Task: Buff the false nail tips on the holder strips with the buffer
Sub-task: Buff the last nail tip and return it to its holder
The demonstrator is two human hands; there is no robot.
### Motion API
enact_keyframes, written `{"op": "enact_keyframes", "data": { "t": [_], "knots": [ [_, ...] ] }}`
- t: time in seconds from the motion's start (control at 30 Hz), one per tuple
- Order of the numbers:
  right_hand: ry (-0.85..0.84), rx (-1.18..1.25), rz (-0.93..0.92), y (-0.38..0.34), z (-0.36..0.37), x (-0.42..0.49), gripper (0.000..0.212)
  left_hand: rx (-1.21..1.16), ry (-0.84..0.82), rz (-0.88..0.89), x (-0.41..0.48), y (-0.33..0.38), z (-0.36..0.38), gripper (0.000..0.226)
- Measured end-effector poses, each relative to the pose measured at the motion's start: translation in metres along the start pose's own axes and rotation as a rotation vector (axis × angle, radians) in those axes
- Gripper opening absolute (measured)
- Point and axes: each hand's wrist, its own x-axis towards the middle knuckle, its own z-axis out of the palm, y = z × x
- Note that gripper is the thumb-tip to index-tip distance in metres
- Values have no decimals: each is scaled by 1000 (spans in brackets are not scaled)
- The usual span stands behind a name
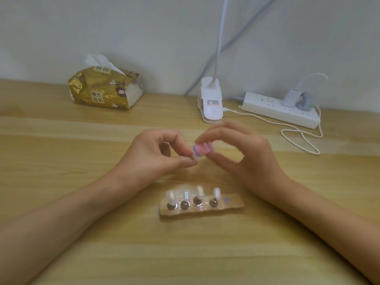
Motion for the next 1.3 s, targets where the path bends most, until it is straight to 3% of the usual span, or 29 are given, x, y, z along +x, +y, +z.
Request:
{"op": "enact_keyframes", "data": {
  "t": [0.1, 0.17, 0.23, 0.33, 0.43, 0.5, 0.63, 0.73, 0.8, 0.9, 1.0, 1.1, 1.23, 1.3],
  "knots": [
    [70, 27, 18, 2, -4, 1, 14, 0, 1, -4, 0, 0, 0, 24],
    [8, 33, -41, -1, 0, 0, 15, -10, 2, -10, 0, 0, -1, 23],
    [-24, 31, 12, 0, 0, 1, 15, -16, -9, -10, 1, 0, -1, 23],
    [64, 39, -5, -1, -2, 1, 9, -22, -1, -18, 1, -1, -1, 27],
    [-24, 33, -19, -3, 2, 0, 13, -4, -5, -27, 1, -2, -2, 26],
    [4, 28, 43, -1, -1, 0, 13, -9, -7, -20, 1, -2, -1, 29],
    [-4, 29, -60, -5, 3, -1, 15, 1, 7, -23, 1, -2, -1, 28],
    [24, 9, 29, 0, -1, 0, 16, -11, -5, -13, 0, 0, -1, 26],
    [65, 12, -10, -1, -3, -1, 15, -15, -6, -15, 0, 2, -1, 29],
    [-15, -7, -65, -3, 2, -1, 14, 2, 2, -25, -1, 1, -1, 27],
    [45, -36, 32, 0, -4, -3, 18, -2, -4, -33, -1, 1, -1, 26],
    [9, -31, -84, -5, 1, -4, 17, -19, -1, -30, -1, 2, -1, 24],
    [45, -39, 23, 0, -3, -2, 17, 2, -8, -28, -2, 2, -1, 23],
    [42, -25, -20, -3, -2, -5, 17, -4, -14, -27, -3, 4, 0, 23]
  ]
}}
